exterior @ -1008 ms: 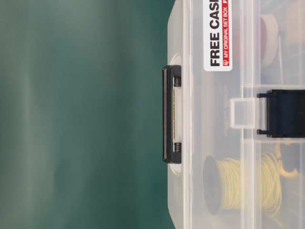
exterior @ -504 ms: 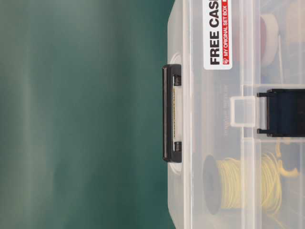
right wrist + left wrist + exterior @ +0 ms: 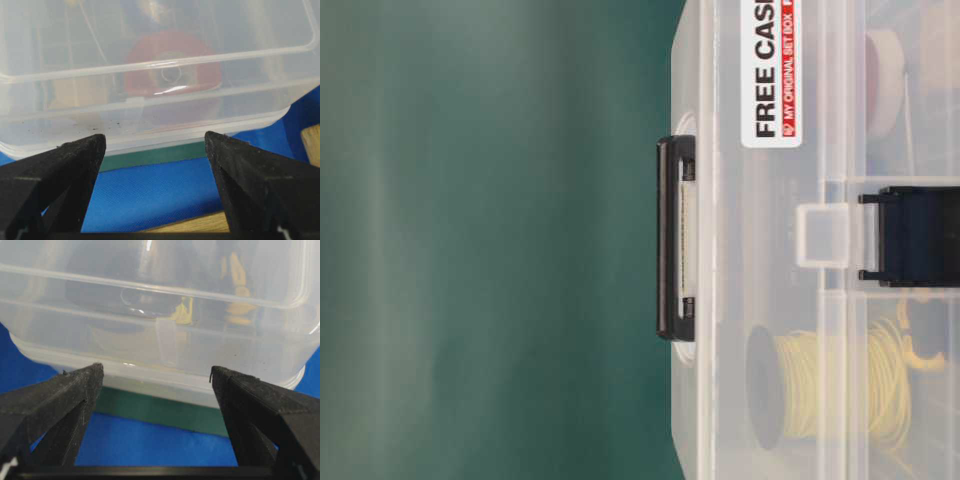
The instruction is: Open the tool box with both arms.
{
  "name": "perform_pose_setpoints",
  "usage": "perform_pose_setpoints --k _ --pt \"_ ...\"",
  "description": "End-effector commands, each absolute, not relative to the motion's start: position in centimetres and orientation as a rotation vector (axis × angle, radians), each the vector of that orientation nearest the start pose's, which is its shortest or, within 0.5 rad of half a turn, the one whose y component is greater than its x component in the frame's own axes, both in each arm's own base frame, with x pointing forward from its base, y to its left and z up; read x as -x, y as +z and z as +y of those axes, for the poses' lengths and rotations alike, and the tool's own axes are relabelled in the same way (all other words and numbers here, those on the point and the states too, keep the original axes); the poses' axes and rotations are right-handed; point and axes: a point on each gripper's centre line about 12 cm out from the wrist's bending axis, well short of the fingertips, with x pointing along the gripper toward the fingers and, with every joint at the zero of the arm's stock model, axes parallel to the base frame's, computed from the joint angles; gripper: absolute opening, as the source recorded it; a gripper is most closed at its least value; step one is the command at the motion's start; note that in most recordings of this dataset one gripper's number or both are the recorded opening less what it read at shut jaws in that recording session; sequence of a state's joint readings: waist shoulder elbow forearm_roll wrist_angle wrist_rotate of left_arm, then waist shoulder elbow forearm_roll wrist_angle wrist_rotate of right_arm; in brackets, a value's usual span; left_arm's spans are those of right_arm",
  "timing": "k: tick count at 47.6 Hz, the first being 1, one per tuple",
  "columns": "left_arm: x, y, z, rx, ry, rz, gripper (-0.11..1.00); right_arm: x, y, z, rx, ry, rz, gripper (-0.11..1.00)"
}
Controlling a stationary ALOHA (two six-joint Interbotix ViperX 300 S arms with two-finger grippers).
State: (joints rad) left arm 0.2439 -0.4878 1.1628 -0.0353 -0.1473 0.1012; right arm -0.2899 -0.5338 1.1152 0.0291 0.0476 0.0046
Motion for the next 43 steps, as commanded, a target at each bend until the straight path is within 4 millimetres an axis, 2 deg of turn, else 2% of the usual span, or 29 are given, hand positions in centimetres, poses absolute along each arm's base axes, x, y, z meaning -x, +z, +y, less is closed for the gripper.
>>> perform_pose_setpoints --k 1,21,43 --pt "-24.5 19.2 6.1 -0.006 0.228 0.456 0.88 -24.6 21.1 -7.2 -0.123 -0.290 0.524 0.81" --pt "-23.7 20.8 6.4 -0.014 0.250 0.388 0.88 -23.4 23.9 -6.9 -0.102 -0.290 0.418 0.80" --pt "-23.4 21.6 6.8 -0.016 0.272 0.358 0.88 -23.4 24.7 -7.1 -0.100 -0.299 0.393 0.80"
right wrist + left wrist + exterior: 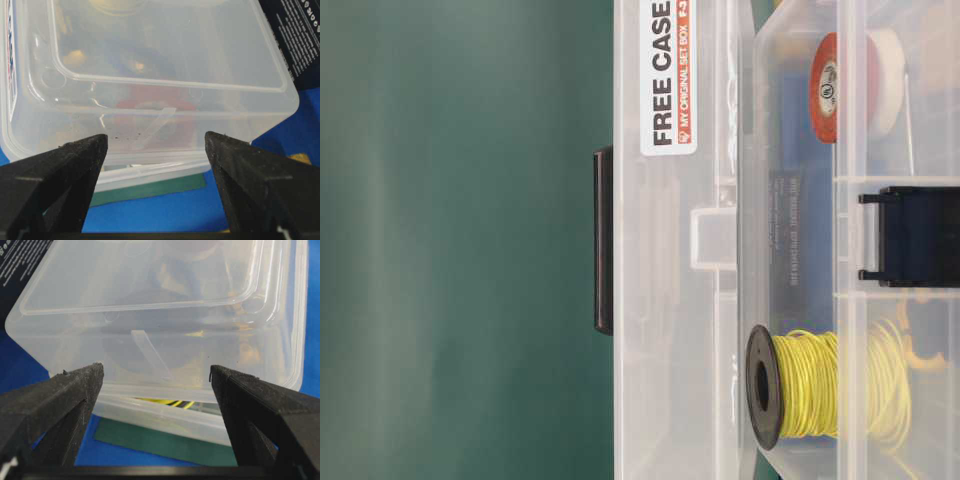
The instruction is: Open the tool box with both arms.
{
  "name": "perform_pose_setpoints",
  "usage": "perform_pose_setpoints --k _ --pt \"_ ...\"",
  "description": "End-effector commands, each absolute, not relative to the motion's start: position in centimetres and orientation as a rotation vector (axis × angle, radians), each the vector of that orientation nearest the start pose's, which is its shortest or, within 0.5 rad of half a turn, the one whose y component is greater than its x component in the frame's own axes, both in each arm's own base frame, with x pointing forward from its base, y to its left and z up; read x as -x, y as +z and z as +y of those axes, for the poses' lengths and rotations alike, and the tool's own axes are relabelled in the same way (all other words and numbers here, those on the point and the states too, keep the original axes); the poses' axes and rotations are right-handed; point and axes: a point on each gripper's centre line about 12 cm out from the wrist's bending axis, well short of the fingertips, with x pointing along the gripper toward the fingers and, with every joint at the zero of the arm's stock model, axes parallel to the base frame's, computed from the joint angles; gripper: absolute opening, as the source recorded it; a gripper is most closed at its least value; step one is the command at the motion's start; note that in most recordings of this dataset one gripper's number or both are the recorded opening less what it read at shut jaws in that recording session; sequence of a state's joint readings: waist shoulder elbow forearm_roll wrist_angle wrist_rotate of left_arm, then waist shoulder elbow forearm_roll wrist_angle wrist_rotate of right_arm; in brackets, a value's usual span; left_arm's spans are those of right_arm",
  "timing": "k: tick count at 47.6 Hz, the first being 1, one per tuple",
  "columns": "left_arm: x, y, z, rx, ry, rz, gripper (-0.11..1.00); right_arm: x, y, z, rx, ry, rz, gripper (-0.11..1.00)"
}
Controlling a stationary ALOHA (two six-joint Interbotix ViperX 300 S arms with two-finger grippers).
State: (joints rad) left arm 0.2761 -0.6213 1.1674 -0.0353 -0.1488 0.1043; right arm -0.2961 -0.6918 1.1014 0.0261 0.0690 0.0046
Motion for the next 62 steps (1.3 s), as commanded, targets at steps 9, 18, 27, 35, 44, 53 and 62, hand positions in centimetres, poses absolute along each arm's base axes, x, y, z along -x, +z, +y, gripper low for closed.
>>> perform_pose_setpoints --k 9,18,27,35,44,53,62 --pt "-23.4 22.0 7.6 -0.012 0.305 0.345 0.88 -23.5 25.4 -7.6 -0.099 -0.315 0.371 0.80" --pt "-23.3 22.4 8.6 -0.010 0.343 0.323 0.88 -23.4 26.0 -8.5 -0.106 -0.351 0.346 0.80" --pt "-23.1 22.8 9.4 -0.006 0.379 0.303 0.88 -23.2 26.5 -9.5 -0.110 -0.392 0.326 0.80" --pt "-23.1 23.3 10.0 -0.008 0.403 0.283 0.88 -23.0 26.9 -10.3 -0.112 -0.423 0.310 0.80" --pt "-22.9 23.8 10.8 -0.010 0.436 0.262 0.88 -22.9 27.3 -11.1 -0.109 -0.453 0.277 0.80" --pt "-22.7 24.2 11.6 -0.013 0.469 0.234 0.88 -23.1 27.4 -11.8 -0.110 -0.476 0.265 0.80" --pt "-22.6 24.8 12.3 -0.017 0.498 0.208 0.88 -23.2 27.4 -12.6 -0.110 -0.503 0.257 0.80"
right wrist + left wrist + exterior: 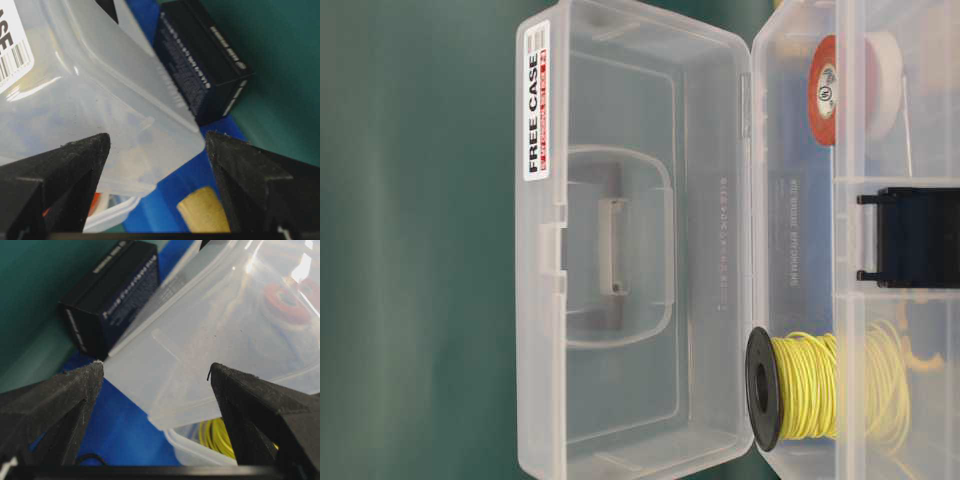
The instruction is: Open the tool box with both arms.
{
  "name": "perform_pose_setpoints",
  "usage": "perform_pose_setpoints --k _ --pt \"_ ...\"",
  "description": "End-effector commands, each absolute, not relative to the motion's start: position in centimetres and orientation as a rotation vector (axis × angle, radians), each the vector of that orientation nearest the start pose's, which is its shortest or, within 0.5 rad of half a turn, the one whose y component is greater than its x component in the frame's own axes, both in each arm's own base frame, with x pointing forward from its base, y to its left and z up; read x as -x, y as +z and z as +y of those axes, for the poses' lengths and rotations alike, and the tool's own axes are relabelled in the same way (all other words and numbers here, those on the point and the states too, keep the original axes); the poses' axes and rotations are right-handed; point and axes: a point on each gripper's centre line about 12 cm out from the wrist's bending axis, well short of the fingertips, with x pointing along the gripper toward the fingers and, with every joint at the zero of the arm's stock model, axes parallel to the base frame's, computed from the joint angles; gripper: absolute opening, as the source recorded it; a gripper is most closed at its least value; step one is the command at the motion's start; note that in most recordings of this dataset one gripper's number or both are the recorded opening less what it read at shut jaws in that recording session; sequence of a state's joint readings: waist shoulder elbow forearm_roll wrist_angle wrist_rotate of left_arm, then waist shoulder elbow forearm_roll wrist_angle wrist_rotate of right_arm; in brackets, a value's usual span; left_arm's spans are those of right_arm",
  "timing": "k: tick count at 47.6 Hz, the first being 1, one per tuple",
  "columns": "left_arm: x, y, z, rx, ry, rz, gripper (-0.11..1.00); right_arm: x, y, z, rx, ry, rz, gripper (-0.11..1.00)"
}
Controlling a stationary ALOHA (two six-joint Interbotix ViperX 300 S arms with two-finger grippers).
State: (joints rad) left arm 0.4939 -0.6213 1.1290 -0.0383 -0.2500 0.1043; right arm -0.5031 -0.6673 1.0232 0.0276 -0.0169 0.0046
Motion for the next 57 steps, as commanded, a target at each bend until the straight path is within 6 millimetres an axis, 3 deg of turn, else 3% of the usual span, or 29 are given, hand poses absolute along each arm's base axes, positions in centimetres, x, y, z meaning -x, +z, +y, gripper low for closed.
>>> perform_pose_setpoints --k 1,31,43,57 --pt "-22.6 24.8 12.4 -0.019 0.499 0.205 0.88 -23.2 27.5 -12.7 -0.109 -0.506 0.252 0.80" --pt "-21.9 25.7 14.5 -0.032 0.587 0.143 0.88 -22.5 27.8 -15.7 -0.113 -0.612 0.223 0.80" --pt "-23.6 25.0 16.0 -0.017 0.594 0.190 0.88 -22.5 27.7 -16.4 -0.113 -0.635 0.219 0.80" --pt "-23.3 25.0 17.5 -0.017 0.642 0.202 0.88 -23.1 27.1 -18.2 -0.116 -0.669 0.243 0.80"
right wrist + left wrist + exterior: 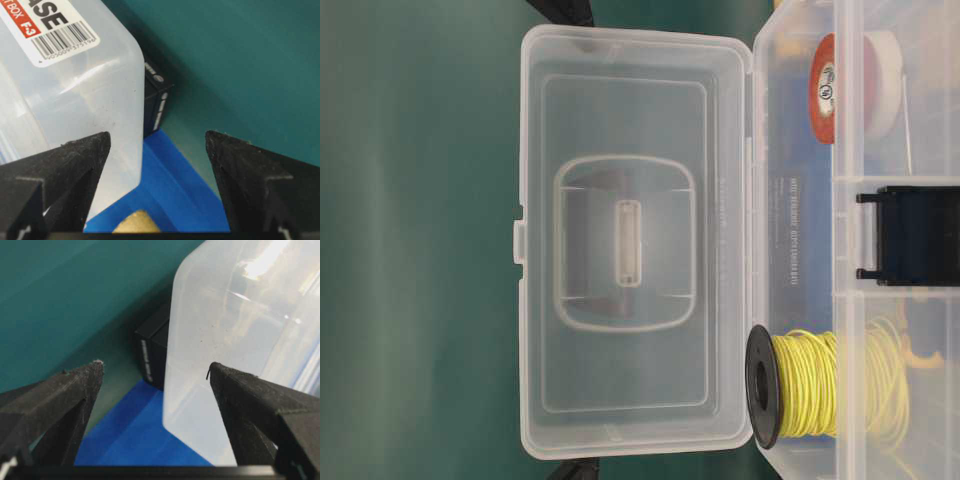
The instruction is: Open the tool box with both arms.
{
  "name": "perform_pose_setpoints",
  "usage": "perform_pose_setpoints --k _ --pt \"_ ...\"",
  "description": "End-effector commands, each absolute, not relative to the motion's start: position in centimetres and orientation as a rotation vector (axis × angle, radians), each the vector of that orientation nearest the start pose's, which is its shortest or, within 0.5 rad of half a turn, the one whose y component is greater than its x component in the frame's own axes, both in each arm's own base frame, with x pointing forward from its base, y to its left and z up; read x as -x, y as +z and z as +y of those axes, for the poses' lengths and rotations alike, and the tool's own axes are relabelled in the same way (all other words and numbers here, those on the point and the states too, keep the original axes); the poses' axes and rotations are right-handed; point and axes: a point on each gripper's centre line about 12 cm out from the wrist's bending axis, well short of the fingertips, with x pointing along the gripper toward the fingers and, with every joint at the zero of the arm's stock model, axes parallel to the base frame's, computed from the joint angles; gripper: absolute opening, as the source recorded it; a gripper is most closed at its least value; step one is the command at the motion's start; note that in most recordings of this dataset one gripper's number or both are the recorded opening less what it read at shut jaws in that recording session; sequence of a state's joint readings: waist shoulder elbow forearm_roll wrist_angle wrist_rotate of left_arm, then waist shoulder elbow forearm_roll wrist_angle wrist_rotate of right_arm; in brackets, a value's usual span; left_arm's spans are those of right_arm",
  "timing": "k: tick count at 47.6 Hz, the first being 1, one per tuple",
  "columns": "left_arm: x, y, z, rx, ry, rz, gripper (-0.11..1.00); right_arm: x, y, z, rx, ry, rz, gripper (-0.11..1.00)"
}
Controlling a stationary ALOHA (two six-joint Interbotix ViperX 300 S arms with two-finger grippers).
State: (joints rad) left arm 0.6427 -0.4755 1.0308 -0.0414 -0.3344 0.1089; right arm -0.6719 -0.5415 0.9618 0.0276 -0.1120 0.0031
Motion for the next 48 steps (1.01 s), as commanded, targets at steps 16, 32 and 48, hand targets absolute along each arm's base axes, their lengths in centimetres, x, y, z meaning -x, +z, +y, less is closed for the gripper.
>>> perform_pose_setpoints --k 16,32,48 --pt "-23.3 24.2 19.7 -0.011 0.697 0.240 0.88 -23.7 26.4 -20.4 -0.134 -0.711 0.280 0.80" --pt "-23.4 23.2 21.4 0.007 0.731 0.275 0.88 -23.3 25.9 -21.7 -0.143 -0.749 0.298 0.80" --pt "-22.7 22.5 22.0 0.024 0.759 0.303 0.88 -22.6 25.4 -22.2 -0.157 -0.773 0.321 0.80"
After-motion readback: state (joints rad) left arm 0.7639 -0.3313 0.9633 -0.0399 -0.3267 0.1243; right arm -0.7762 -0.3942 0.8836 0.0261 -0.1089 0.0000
